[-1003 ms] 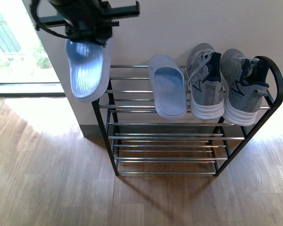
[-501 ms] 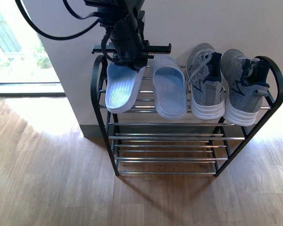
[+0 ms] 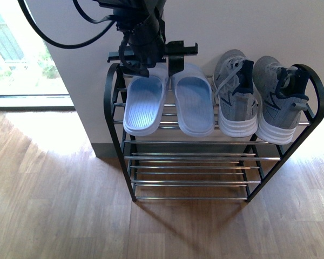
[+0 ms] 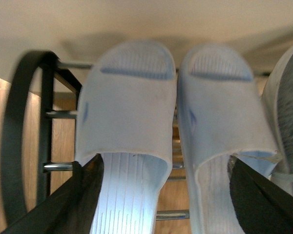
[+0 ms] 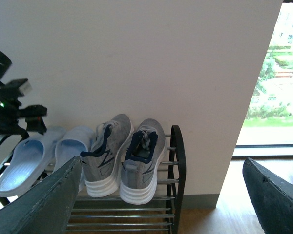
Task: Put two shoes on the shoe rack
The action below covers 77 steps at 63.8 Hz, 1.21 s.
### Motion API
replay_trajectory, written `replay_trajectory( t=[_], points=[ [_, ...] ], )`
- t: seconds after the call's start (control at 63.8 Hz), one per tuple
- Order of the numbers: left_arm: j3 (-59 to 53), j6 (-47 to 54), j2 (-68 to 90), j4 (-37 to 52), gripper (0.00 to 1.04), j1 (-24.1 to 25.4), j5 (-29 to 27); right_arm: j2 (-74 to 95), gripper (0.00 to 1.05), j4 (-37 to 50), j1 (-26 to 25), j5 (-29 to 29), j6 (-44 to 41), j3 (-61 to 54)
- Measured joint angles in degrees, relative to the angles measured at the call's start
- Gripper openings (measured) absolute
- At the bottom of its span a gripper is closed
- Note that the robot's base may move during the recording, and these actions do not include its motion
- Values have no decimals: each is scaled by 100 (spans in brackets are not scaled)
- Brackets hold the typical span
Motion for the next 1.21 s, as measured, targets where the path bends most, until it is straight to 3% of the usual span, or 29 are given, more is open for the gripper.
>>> replay_trajectory(
  t=[0.125,0.313,0.486,0.611,0.736,0.862,0.94,1.206],
  points=[
    [-942,-232,-1078,457,97,66,-459,0,96,0,0,0,0,0],
    [-3115,-179,-3305,1327,95,308,-1163,0,96,0,0,0,0,0],
    [-5254,136,-5661,1274,95,603,-2063,0,96,0,0,0,2,0],
    [-6166,140,-7071,787,95,614,-2533,0,96,0,0,0,0,0],
    [-6339,164,-7663,756,95,605,-2568,0,96,0,0,-2,0,0],
    [-7558,1261,-8019,3381,75,914,-1036,0,96,0,-2,0,0,0],
    [-8212,1764,-8242,4365,63,1032,-699,0,96,0,0,0,0,0],
    [-9335,2175,-9020,4946,20,1469,-304,0,96,0,-2,0,0,0]
  ],
)
